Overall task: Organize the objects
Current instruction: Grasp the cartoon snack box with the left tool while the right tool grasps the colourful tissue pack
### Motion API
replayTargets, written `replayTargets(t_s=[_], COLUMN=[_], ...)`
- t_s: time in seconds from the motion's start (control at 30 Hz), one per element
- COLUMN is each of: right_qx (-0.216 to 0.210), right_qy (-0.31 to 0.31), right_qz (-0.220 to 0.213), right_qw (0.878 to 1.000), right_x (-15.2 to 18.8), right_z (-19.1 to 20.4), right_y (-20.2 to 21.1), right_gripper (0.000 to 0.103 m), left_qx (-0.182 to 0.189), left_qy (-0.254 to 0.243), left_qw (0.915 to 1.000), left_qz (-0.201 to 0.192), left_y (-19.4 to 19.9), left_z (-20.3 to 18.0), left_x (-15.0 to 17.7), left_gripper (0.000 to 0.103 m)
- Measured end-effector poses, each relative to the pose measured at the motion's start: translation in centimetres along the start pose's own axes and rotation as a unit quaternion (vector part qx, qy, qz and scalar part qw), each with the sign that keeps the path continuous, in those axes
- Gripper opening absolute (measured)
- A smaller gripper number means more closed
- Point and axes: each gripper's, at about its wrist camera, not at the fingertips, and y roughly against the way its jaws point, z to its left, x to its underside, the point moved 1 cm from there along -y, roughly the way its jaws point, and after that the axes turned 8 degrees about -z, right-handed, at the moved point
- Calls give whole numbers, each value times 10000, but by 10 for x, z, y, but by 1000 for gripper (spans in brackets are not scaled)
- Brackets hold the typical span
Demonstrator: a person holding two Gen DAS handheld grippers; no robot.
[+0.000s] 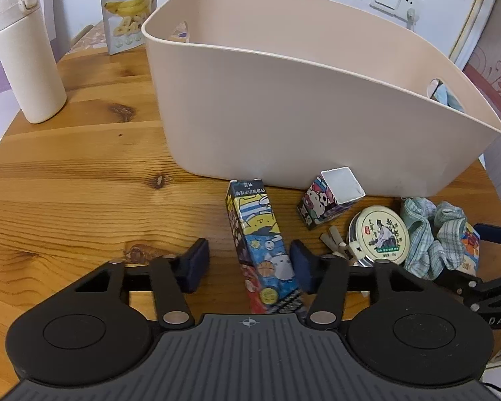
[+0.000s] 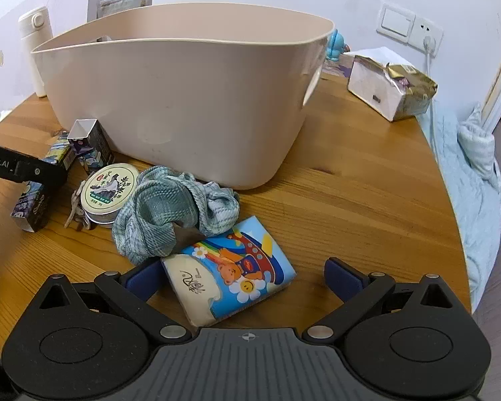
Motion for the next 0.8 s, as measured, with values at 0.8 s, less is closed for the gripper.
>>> replayTargets(t_s=[0.8], right_qx=[68], right_qy=[-239], right_qz=[-112], right_qw=[9996], right_x=[5], right_z=[0], right_y=[16], right_gripper=[73], left_qx=[414], left_qy=[46], left_qw=[9991], left_qz=[-33], left_y=[16], left_z=[5], left_x=[12], left_gripper=[23])
